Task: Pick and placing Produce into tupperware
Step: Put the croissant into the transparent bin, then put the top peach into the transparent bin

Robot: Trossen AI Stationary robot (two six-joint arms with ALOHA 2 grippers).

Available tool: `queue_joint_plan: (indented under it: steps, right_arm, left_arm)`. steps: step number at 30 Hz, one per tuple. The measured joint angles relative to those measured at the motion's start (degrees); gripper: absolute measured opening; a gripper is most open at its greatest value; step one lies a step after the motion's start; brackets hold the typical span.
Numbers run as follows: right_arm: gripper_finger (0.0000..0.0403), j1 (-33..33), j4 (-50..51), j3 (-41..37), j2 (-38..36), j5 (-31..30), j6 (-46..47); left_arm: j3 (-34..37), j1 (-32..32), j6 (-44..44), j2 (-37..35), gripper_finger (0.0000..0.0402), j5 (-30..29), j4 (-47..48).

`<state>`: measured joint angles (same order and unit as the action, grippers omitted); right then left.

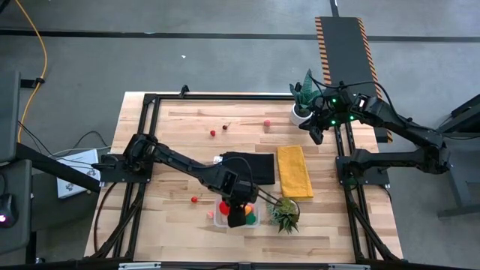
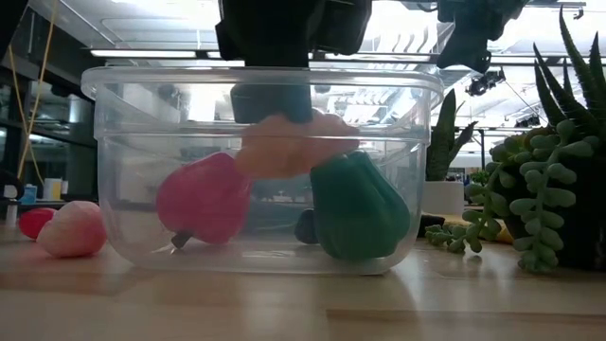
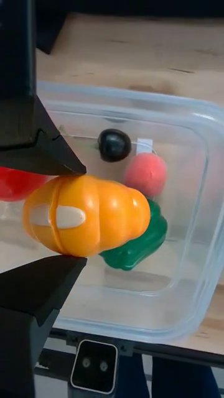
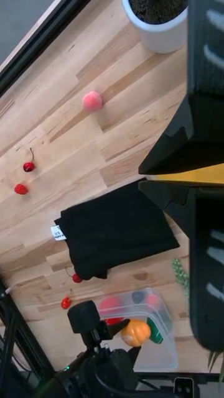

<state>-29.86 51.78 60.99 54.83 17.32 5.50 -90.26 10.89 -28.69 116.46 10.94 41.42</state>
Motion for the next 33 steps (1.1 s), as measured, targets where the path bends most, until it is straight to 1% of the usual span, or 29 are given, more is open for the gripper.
queue_joint_plan:
  steps: [4, 9, 16, 20, 23, 26, 29, 33]
  right_arm:
    - [0.0016, 0.0, 0.0, 0.0, 0.0, 0.0, -0.1]
    - [0.0016, 0.0, 0.0, 0.0, 0.0, 0.0, -0.2]
    - [0.0016, 0.0, 0.0, 0.0, 0.0, 0.0, -0.2]
    - [0.0016, 0.0, 0.1, 0.0, 0.0, 0.0, -0.2]
    - [0.0016, 0.0, 0.2, 0.0, 0.0, 0.0, -0.2]
    - [0.0016, 0.0, 0.2, 0.0, 0.0, 0.0, -0.2]
    - [0.0016, 0.0, 0.2, 0.0, 0.0, 0.0, -0.4]
    - [0.0016, 0.0, 0.1, 0.0, 0.0, 0.0, -0.4]
  left_arm:
    - [0.0, 0.0, 0.0, 0.0, 0.0191, 0.2, 0.3]
    - [0.0, 0.0, -0.1, 0.0, 0.0193, 2.2, 0.5]
    - [0.0, 0.0, -0.3, 0.0, 0.0230, 2.1, 0.6]
    - [0.0, 0.0, -0.3, 0.0, 0.0236, 3.0, 0.5]
    - [0.0, 0.0, -0.4, 0.0, 0.0225, 4.5, 0.5]
    - [-0.6, 0.0, -0.7, -0.4, 0.0204, 5.5, 1.4]
    - [-3.4, -0.1, -0.3, -0.5, 0.0176, 5.5, 3.4]
    - [-8.5, -0.8, 1.8, -0.5, 0.0135, 3.6, 7.9]
